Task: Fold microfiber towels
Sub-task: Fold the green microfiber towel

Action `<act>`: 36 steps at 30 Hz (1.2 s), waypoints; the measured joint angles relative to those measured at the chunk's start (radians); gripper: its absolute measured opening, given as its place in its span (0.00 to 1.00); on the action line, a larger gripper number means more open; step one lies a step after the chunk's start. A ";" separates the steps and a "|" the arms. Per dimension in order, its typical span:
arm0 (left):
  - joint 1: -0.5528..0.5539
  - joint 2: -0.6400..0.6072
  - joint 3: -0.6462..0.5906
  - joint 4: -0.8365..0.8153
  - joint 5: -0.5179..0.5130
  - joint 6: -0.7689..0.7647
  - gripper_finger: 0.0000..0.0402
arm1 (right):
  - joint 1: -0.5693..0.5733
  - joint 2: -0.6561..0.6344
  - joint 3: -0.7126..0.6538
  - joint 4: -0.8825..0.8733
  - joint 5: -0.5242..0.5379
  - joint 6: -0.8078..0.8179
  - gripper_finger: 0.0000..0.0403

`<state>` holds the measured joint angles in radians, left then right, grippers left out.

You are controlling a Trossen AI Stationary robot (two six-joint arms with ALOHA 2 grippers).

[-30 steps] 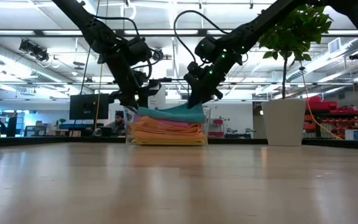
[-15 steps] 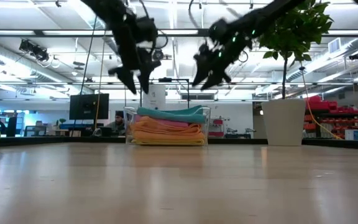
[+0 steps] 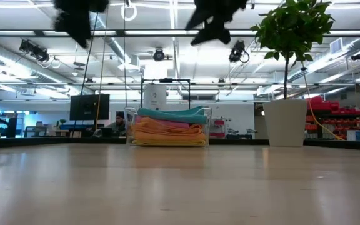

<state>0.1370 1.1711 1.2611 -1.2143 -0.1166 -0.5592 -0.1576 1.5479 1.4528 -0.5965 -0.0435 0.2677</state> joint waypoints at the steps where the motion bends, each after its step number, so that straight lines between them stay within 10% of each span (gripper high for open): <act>1: -0.054 -0.032 -0.025 -0.001 0.038 -0.063 0.44 | 0.055 0.000 0.000 0.000 0.017 0.030 0.57; 9: -0.510 -0.109 -0.349 0.100 0.153 -0.530 0.46 | 0.438 0.077 -0.020 0.082 0.365 0.283 0.57; 13: -0.690 -0.028 -0.498 0.380 0.304 -0.584 0.50 | 0.532 0.138 -0.026 0.108 0.422 0.451 0.57; 19: -0.875 0.109 -0.515 0.322 0.315 -0.729 0.47 | 0.599 0.228 -0.026 0.149 0.477 0.642 0.57; 29: -0.999 0.353 -0.515 0.382 0.293 -0.711 0.41 | 0.597 0.277 -0.026 0.217 0.480 0.764 0.57; 36: -0.937 0.331 -0.390 0.416 0.169 -0.600 0.04 | 0.610 0.255 -0.025 0.196 0.409 0.771 0.57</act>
<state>-0.7997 1.5017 0.8715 -0.7982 0.0526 -1.1596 0.4525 1.8032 1.4281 -0.4006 0.3658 1.0385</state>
